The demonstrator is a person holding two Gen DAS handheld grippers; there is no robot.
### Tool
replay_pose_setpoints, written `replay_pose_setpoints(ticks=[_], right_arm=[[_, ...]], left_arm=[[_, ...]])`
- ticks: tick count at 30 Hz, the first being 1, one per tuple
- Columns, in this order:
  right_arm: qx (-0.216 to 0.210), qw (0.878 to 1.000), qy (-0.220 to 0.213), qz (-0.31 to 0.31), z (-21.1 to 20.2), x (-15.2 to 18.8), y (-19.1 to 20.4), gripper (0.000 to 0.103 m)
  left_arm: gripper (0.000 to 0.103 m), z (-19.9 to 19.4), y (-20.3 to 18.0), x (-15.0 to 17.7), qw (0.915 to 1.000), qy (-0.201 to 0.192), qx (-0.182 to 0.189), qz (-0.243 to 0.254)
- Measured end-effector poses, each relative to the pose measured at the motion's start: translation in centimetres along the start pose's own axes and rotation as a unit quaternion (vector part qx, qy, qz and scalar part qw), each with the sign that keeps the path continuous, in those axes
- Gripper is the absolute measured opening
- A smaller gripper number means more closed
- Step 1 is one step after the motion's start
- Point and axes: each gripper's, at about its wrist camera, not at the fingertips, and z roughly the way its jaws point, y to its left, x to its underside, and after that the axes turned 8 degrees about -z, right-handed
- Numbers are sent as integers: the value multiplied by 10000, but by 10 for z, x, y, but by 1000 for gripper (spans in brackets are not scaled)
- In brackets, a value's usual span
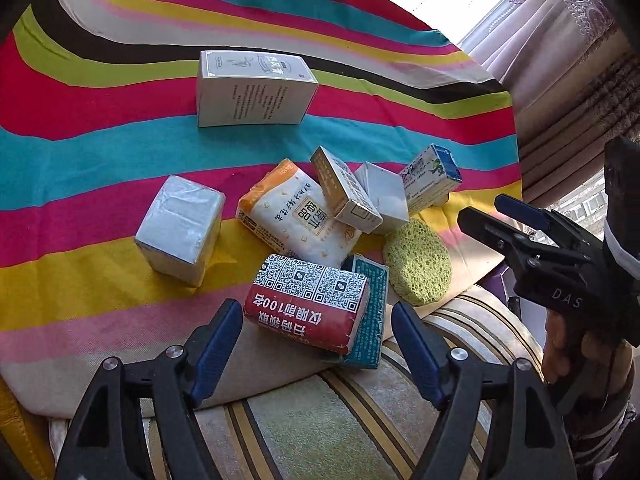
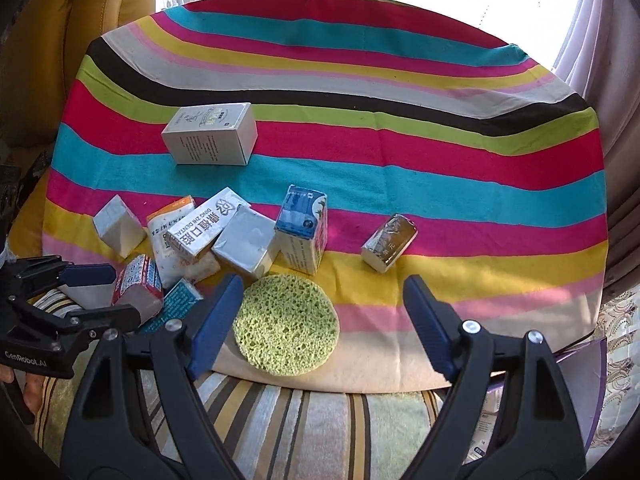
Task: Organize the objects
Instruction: 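Reach the left tool to the red-white box while the right tool grasps the blue-white box, then carry the red-white pack and blue-white box over the purple box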
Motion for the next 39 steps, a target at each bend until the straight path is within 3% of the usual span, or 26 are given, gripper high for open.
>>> replay_pose_setpoints(ticks=[4,14,16,18,21,24,39], right_arm=[[25,10000,47,-5,14,-8,1,84],[79,9999,128,60,37,-22,-6,65],[67,9999,147,21,40,-23,-6,57],[81,9998,185,-26,43,-24,-6,40],[61,9998,184,-89,43,-24,-5,29],[38,9998,160,-77,42,-22,-6,29],[5,9997,-81,211,2,2,-24,29]], left_arm=[[78,6,2,-3,9999,69,82,-4],[78,14,2,-5,9995,214,226,94],[78,16,3,-6,9994,233,241,117],[78,17,2,-6,9994,249,225,119],[78,20,2,-6,9992,288,225,143],[70,21,0,-3,9992,323,144,202],[68,-15,-36,11,9981,-407,-34,457]])
